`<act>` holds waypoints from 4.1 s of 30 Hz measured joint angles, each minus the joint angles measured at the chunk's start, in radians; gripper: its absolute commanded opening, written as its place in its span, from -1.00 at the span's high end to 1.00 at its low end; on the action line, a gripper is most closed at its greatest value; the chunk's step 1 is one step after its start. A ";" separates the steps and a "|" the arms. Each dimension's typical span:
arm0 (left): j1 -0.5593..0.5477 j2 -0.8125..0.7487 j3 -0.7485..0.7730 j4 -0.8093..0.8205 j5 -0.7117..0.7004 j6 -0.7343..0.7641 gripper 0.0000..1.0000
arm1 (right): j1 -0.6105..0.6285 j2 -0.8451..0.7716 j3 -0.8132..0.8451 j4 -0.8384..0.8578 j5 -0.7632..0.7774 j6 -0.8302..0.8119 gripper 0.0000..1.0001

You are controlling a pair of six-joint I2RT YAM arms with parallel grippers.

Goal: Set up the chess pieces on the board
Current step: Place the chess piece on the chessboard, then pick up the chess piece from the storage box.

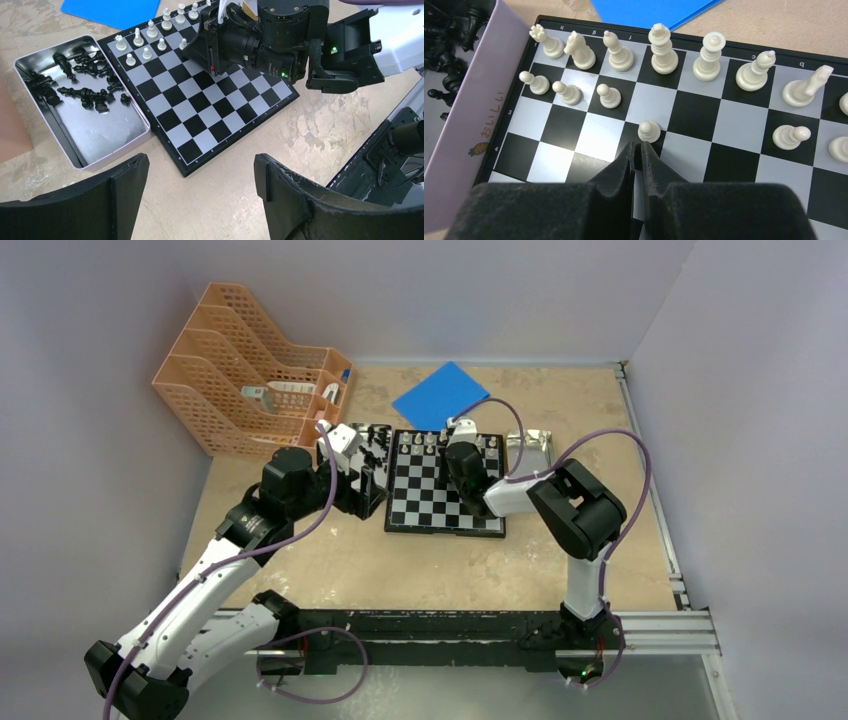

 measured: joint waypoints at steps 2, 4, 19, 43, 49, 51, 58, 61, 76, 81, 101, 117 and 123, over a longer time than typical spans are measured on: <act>0.000 0.000 0.000 0.000 0.000 0.000 -0.54 | -0.001 0.002 0.008 -0.010 0.006 -0.002 0.78; 0.000 0.000 0.000 0.000 0.000 0.000 -0.54 | -0.003 0.006 0.014 -0.011 0.009 -0.004 0.77; 0.000 0.000 0.000 0.000 0.000 0.003 -0.54 | -0.026 0.019 0.030 0.002 -0.013 -0.038 0.75; 0.000 0.000 0.000 0.000 0.000 0.010 -0.54 | -0.043 0.051 0.080 -0.010 -0.038 -0.045 0.72; 0.000 0.000 0.000 0.000 0.000 0.010 -0.54 | -0.045 -0.021 0.063 -0.087 -0.040 -0.027 0.65; 0.000 0.000 0.000 0.000 0.000 0.011 -0.55 | -0.045 -0.086 0.046 -0.122 -0.037 -0.025 0.65; 0.000 0.021 0.000 0.000 0.005 0.011 -0.57 | -0.080 -0.313 0.037 -0.239 -0.002 -0.001 0.64; 0.000 0.029 0.000 0.000 0.008 0.011 -0.63 | -0.135 -0.366 0.037 -0.287 0.019 0.015 0.63; 0.000 0.044 0.000 0.000 0.011 0.018 -0.75 | -0.414 -0.362 -0.100 -0.277 0.020 0.011 0.38; 0.000 0.044 0.000 0.000 0.011 0.018 -0.80 | -0.444 -0.268 -0.075 -0.278 0.005 0.027 0.36; 0.000 0.005 0.000 0.001 0.010 0.027 -0.80 | -0.504 -0.113 0.108 -0.383 -0.060 0.016 0.33; 0.000 -0.003 0.000 0.001 0.000 0.031 -0.79 | -0.504 -0.028 0.154 -0.412 -0.073 -0.105 0.40; 0.000 -0.003 0.000 0.000 -0.002 0.037 -0.79 | -0.504 -0.026 0.161 -0.412 -0.072 -0.116 0.44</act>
